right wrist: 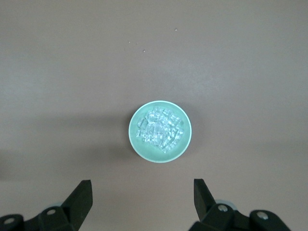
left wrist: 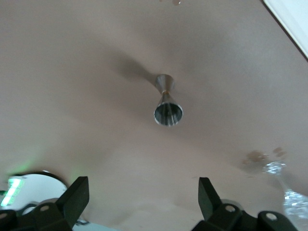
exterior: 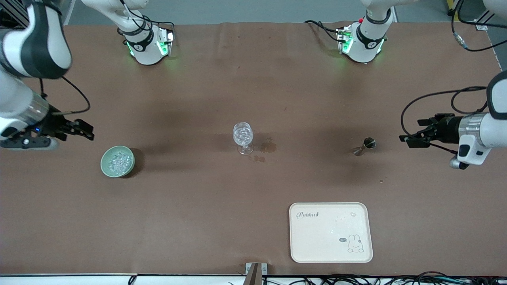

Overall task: Pour wine and add ice with both arms
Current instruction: 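Grasp ice with the right gripper while the left gripper grasps the jigger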

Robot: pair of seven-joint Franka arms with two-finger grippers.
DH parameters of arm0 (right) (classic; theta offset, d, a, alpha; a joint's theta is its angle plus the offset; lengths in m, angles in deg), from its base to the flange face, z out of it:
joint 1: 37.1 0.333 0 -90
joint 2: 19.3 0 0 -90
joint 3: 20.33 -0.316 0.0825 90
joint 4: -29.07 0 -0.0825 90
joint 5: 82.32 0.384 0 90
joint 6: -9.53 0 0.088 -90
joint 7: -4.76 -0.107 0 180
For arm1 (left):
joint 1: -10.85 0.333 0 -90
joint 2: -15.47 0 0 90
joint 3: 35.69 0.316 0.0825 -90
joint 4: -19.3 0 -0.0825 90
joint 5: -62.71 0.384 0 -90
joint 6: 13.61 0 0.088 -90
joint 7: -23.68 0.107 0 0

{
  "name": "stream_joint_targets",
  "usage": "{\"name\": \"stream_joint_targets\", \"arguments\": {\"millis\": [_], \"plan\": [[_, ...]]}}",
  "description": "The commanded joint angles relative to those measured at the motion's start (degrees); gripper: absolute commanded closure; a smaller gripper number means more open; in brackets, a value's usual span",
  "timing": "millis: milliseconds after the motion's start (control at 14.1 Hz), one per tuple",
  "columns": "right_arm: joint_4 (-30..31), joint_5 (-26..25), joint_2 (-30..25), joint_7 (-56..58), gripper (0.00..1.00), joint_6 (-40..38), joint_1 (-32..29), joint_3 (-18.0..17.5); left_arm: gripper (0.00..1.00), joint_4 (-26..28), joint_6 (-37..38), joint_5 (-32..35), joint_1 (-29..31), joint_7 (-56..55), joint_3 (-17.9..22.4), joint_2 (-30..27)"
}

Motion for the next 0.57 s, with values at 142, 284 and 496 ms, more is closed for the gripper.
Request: {"name": "stream_joint_targets", "arguments": {"millis": [142,284,496], "plan": [[4.51,0.58,6.99,0.30,0.14,11.07,-1.01,0.00,0.00,-0.09,-2.66,-8.37,4.32,-0.86,-0.21,8.60],[4.77,0.58,10.16,0.21,0.17,14.33,-1.18,0.00,0.00,-0.27,-3.72,-11.35,5.55,-0.86,-0.21,12.30],[4.77,0.58,14.03,0.12,0.23,16.54,-2.50,0.00,0.02,-0.62,-5.39,-15.84,7.40,-0.86,-0.21,17.49]]}}
